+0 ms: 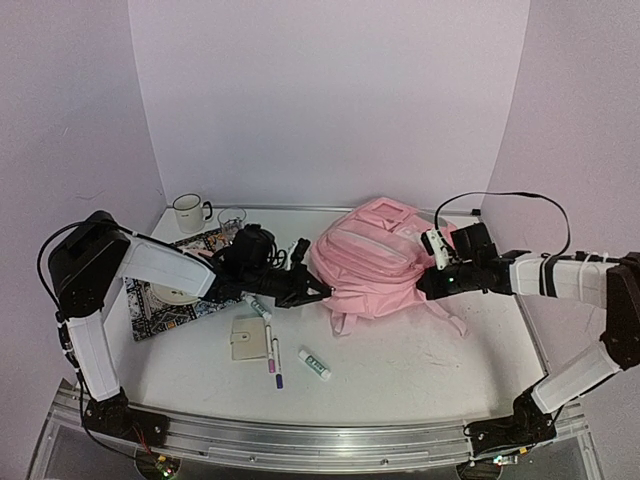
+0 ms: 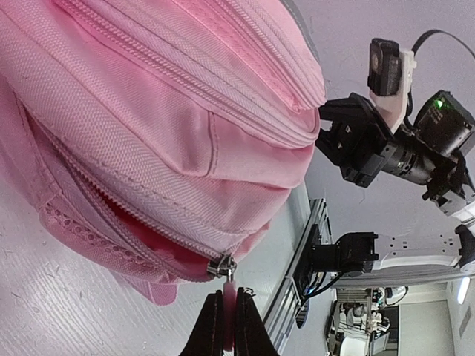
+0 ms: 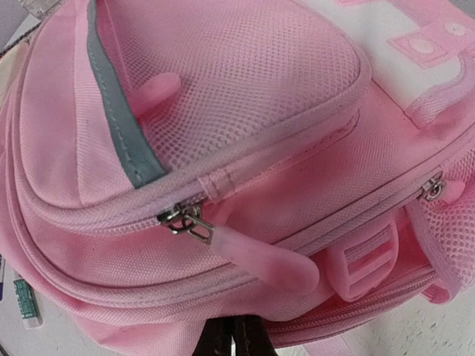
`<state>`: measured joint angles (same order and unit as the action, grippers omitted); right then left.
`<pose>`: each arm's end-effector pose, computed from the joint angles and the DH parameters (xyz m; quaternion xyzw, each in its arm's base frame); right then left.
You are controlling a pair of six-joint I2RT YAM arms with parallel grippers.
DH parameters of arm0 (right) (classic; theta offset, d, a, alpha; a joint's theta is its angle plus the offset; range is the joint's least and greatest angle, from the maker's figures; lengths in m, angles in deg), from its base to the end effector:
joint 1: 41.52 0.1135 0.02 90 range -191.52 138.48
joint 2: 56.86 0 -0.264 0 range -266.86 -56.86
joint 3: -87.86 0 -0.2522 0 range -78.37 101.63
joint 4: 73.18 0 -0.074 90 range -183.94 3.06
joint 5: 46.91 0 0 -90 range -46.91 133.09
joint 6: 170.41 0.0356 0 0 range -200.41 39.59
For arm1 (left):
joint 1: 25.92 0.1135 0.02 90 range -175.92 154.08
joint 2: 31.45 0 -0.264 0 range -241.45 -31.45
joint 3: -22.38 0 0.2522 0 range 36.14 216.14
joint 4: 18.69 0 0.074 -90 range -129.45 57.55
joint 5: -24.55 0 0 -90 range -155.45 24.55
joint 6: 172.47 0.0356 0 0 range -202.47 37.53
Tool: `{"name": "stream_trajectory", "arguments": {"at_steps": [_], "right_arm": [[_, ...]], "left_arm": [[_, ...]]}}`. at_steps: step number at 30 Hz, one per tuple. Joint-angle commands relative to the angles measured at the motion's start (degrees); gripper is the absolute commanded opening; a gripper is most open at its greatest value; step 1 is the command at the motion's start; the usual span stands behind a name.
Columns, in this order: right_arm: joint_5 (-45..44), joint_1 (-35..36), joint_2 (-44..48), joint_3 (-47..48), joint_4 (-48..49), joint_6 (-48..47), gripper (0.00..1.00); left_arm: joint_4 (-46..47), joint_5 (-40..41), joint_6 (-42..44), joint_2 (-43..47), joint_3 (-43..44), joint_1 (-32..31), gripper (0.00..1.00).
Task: Pack the student bag
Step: Zip the largest pocket of the bag in the student bag, then grab the largest pocket of the student bag.
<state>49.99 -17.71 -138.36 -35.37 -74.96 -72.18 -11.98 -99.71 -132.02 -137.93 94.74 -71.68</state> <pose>0.2800 0.1282 0.2203 -0.1464 0.8367 0.1941 0.4907 0.2616 -0.2973 0.1776 0.1259 0.8212 -0.5364 0.1484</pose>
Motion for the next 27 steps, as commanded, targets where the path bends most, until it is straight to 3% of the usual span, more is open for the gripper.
{"name": "stream_trajectory", "arguments": {"at_steps": [1, 5, 9, 14, 18, 23, 27], "right_arm": [[-13.1, -6.5, -4.9, 6.5, 2.4, -1.7, 0.00], [-5.0, -6.4, -4.6, 7.2, 1.0, 0.6, 0.07], [-0.8, -4.2, -0.3, 4.1, 0.1, 4.6, 0.24], [0.7, -0.5, 5.7, 0.2, 0.0, 9.6, 0.41], [0.2, 2.8, 8.1, -1.4, -0.4, 12.9, 0.48], [-2.9, 8.4, 7.1, -2.1, -0.4, 15.8, 0.53], [-6.1, 11.6, 5.8, -2.2, -0.4, 18.5, 0.56]], "left_arm": [[-8.1, 1.8, -0.5, 1.9, -1.0, -4.4, 0.00], [-7.1, 5.5, -3.0, 0.1, 0.4, -7.8, 0.00], [-5.9, 10.8, -5.0, -2.0, 1.1, -8.2, 0.00], [-6.0, 16.0, -2.3, -4.2, 1.2, -8.2, 0.22], [-6.2, 19.8, 0.2, -3.3, -0.4, -8.9, 0.41], [-10.4, 30.5, 4.2, 0.8, -2.4, -11.1, 0.55], [-17.9, 44.1, 8.4, 2.8, 0.1, -15.5, 0.57]]}}
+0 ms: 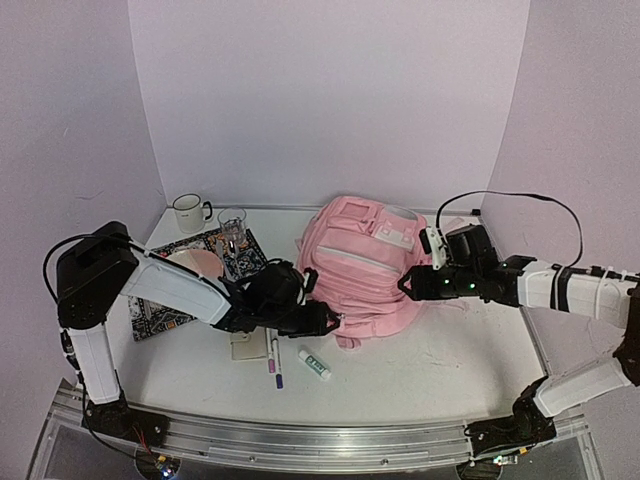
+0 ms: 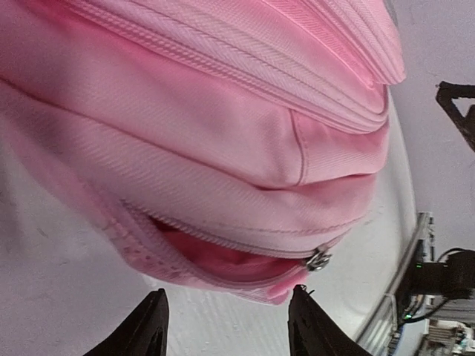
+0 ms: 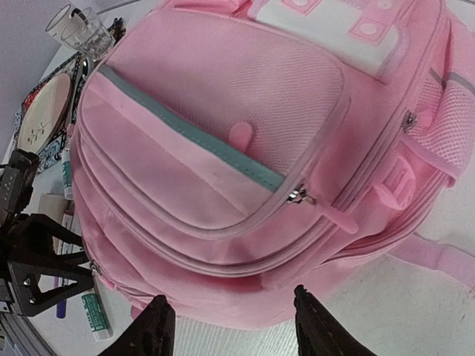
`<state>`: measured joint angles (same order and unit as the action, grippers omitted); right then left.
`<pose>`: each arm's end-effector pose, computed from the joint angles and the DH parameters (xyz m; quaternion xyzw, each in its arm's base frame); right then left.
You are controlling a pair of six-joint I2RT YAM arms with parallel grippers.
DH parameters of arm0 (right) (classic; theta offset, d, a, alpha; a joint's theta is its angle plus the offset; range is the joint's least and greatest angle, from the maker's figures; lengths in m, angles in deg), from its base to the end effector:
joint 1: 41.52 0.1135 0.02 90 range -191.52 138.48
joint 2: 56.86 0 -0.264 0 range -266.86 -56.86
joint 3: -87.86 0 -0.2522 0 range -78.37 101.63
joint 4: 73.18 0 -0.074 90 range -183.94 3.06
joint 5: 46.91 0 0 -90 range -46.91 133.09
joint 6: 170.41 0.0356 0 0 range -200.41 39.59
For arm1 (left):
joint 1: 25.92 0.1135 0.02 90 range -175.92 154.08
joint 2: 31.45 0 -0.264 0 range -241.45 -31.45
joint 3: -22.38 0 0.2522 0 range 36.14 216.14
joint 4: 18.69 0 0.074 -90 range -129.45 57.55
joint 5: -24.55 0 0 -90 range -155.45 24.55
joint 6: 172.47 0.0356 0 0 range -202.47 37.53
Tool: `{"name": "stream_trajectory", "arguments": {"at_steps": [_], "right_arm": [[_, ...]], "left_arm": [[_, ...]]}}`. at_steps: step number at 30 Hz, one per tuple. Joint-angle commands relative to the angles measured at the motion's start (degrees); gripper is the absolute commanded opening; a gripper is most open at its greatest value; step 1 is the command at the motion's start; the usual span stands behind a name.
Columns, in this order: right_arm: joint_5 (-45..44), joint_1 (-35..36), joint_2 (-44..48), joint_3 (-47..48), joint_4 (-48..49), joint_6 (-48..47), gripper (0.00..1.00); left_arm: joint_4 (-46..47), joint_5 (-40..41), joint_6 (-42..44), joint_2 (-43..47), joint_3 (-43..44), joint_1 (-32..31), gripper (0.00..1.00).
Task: Pack the student bag
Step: Grab the largest pocket of the student bag.
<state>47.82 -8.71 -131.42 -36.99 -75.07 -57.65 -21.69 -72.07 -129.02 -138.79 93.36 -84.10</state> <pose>0.2418 0.1594 0.2444 -0.0954 0.8197 0.2929 0.4829 0.2002 -0.3304 0.1466 0.1160 0.8953 -0.3700 0.2194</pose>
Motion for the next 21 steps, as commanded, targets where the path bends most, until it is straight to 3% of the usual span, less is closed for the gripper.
{"name": "stream_trajectory", "arguments": {"at_steps": [1, 4, 11, 21], "right_arm": [[-4.4, 3.3, -1.4, -0.5, -0.3, 4.7, 0.56], [-6.9, 4.7, -1.6, -0.5, -0.3, 6.9, 0.57], [-9.5, 5.4, -1.7, -0.5, -0.3, 9.9, 0.58], [-10.6, 5.7, -2.4, -0.3, -0.4, 13.2, 0.64]], "left_arm": [[-8.7, 19.0, 5.7, 4.1, 1.5, -3.9, 0.57], [-10.3, 26.0, 6.7, 4.1, 3.1, -6.6, 0.57], [-13.8, 34.1, 8.4, 0.7, 10.1, -11.6, 0.57], [-17.3, 37.4, 7.1, -8.2, 19.2, -13.4, 0.53]]}}
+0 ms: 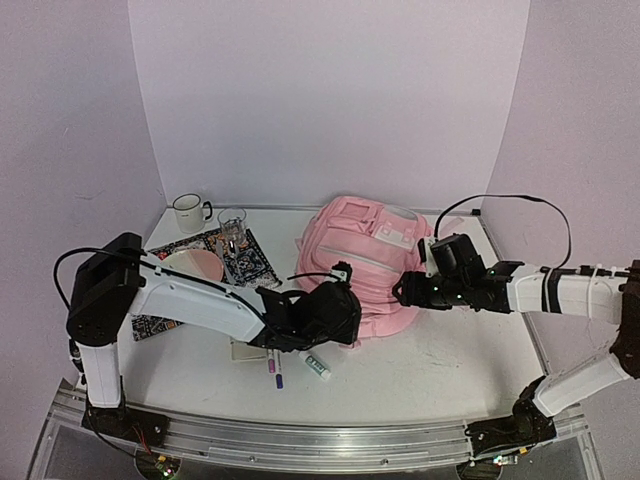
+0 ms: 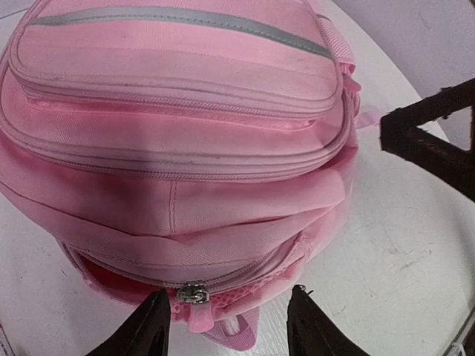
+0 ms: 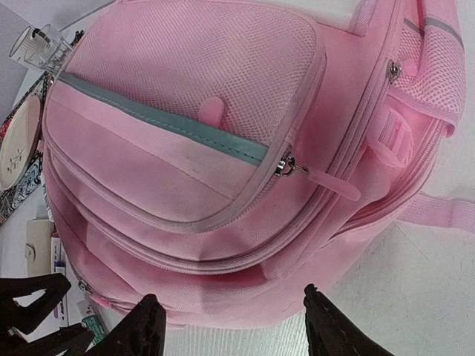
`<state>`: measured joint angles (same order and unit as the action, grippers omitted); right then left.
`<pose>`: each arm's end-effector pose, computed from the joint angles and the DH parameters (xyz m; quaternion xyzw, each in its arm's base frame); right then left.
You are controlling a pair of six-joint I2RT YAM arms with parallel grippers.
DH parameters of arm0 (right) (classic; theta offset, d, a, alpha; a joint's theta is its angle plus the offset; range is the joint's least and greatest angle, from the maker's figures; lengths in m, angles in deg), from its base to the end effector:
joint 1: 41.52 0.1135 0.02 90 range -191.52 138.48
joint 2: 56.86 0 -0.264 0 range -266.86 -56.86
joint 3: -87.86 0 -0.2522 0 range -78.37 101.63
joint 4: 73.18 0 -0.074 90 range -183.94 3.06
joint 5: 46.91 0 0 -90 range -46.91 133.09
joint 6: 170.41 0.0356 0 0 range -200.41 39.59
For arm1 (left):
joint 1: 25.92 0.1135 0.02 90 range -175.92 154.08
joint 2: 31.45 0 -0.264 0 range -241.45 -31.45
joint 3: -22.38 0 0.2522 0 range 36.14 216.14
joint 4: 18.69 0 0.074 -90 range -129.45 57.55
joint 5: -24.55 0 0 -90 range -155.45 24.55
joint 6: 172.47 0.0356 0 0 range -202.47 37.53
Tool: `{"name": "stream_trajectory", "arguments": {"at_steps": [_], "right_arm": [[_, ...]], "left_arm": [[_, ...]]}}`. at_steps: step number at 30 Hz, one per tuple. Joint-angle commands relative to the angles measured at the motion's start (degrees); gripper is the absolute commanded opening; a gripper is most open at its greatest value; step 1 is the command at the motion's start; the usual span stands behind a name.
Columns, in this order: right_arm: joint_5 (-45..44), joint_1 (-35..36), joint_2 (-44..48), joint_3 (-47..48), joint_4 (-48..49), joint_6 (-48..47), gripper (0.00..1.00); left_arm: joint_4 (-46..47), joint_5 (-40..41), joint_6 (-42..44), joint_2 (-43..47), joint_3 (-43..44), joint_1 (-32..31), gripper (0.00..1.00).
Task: Pack the student bag
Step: Grab the largest pocket of the student bag, then zip the largest pocket of the bag in the student bag.
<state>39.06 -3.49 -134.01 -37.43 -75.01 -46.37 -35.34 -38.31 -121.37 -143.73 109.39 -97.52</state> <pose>0.2333 0.1793 0.2296 -0.0102 0.8396 0.2952 0.4559 0.1501 -0.3998 0.1795 0.1582 0.8788 -0.2032 0.4018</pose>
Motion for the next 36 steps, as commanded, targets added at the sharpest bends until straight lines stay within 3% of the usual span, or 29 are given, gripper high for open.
{"name": "stream_trajectory", "arguments": {"at_steps": [1, 7, 23, 30, 36], "right_arm": [[-1.9, 0.4, 0.5, 0.2, -0.6, 2.0, 0.65], [-1.5, 0.5, 1.7, -0.4, -0.6, 2.4, 0.66], [0.3, 2.3, -1.7, -0.1, 2.4, 2.3, 0.66], [1.1, 3.7, -4.2, 1.3, 3.1, 2.6, 0.66], [0.2, 6.1, -5.9, 1.7, 3.4, 1.9, 0.66]], "left_arm": [[-4.2, 4.1, -1.1, -3.7, 3.5, -0.2, 0.53], [-8.2, 10.3, -3.0, -4.8, 4.3, -2.3, 0.49], [-9.9, 15.9, -1.7, -12.0, 10.9, -2.3, 0.42], [-11.3, 15.9, -2.7, -7.9, 8.1, -2.4, 0.03], [-11.2, 10.6, -2.1, -3.5, 5.7, -2.2, 0.00]]}}
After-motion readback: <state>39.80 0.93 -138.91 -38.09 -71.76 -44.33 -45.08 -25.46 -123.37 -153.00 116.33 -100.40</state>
